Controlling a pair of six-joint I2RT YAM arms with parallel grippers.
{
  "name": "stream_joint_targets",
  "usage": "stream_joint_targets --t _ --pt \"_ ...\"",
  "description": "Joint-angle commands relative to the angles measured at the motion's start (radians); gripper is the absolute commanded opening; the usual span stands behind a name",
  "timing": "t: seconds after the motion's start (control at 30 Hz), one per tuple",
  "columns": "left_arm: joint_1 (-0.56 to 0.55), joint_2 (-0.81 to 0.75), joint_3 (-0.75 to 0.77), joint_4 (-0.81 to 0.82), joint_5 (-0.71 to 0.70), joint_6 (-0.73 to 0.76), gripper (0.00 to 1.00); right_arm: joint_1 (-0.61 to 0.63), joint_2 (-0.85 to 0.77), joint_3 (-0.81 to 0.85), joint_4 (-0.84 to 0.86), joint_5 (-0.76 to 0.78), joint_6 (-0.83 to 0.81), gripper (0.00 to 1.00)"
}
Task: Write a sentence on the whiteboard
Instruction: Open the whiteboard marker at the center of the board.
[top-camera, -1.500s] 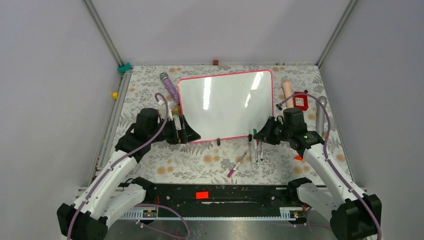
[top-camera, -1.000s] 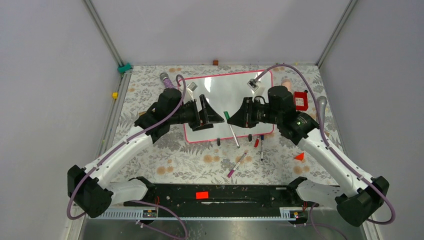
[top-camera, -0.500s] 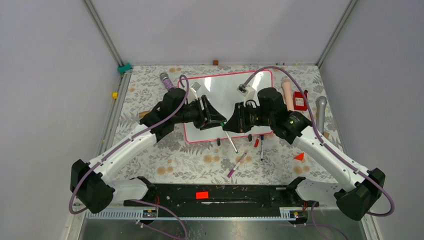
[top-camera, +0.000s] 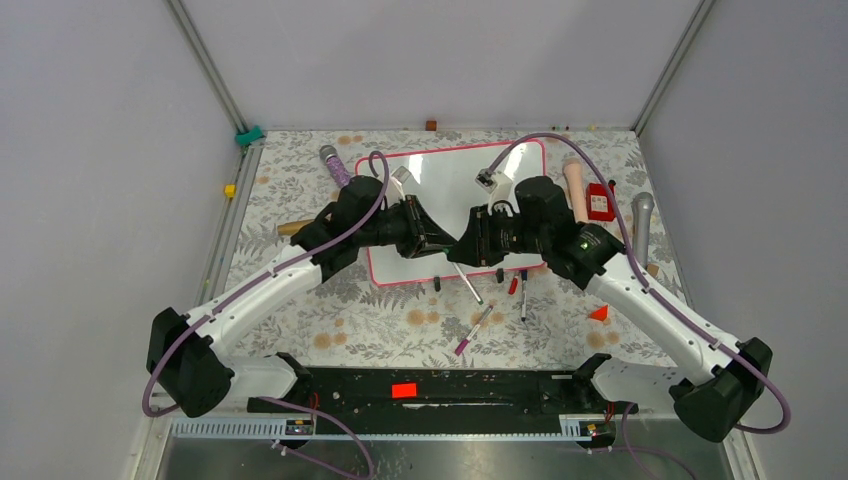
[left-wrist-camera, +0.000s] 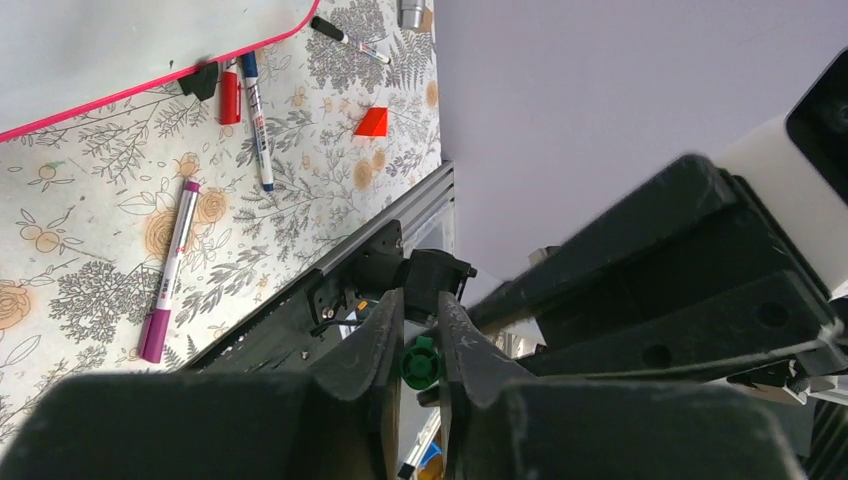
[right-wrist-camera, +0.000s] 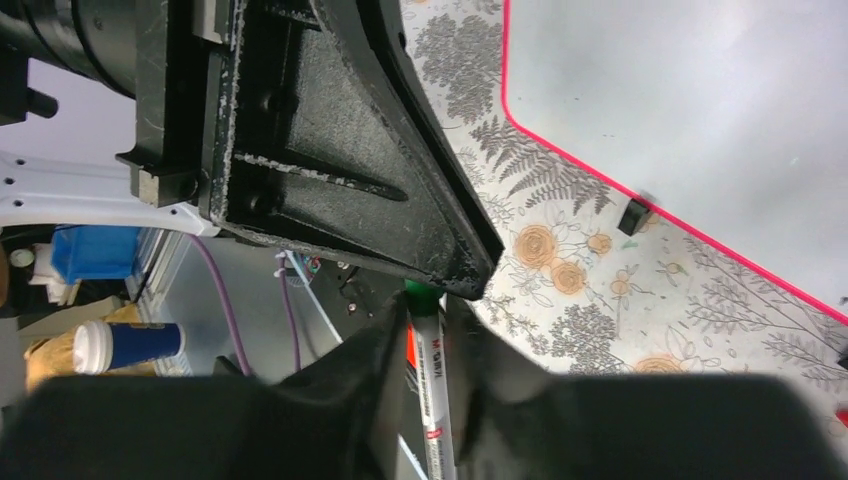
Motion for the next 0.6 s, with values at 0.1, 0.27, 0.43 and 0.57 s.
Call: stream_joint_targets --t 0.1,0.27,0.43,0.57 --pt "-0.006 -0.026 0.024 0.06 -0.066 -0.07 0.0 -0.029 -0.122 0.013 0.008 0.13 0.029 0.66" --pt "0.003 -0.028 0.02 0.204 -0.108 -0.191 0.0 -0.179 -0.212 -0.024 0.05 0.017 0.165 0.8" --pt "0.013 -0.021 0.025 0.359 -0.139 -0.329 0.0 -0.206 -0.268 -0.159 0.298 -0.064 0.461 0.81" --pt "0.017 -0.033 0.025 0.409 -0.182 -0.386 0.0 -0.205 -0.288 -0.215 0.432 -0.047 0.554 0.82"
